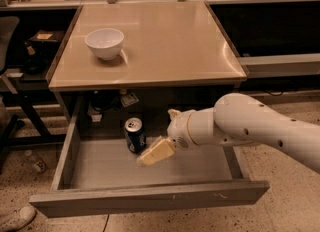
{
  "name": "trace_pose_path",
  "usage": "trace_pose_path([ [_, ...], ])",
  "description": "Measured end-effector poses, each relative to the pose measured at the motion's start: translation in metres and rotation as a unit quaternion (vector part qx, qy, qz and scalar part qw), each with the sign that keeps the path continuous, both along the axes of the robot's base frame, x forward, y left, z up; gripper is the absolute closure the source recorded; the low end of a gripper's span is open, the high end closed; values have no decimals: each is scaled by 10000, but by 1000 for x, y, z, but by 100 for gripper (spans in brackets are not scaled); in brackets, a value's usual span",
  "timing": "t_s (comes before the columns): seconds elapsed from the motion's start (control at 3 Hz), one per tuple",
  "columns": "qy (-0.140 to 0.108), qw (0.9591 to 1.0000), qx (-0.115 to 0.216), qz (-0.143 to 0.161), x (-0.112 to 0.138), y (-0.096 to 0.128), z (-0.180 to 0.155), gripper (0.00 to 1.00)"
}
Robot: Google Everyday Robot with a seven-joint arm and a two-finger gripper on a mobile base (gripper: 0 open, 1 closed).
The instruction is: Pick pepsi can from top drawer and place on counter
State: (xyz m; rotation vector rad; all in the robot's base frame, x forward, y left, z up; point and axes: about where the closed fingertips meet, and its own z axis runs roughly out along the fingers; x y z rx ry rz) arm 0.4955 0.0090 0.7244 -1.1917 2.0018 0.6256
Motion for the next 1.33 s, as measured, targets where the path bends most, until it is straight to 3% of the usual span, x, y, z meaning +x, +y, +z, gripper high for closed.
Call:
trace_pose_path([
  [1.33, -54, 9996, 276, 98, 38, 57, -54, 0],
])
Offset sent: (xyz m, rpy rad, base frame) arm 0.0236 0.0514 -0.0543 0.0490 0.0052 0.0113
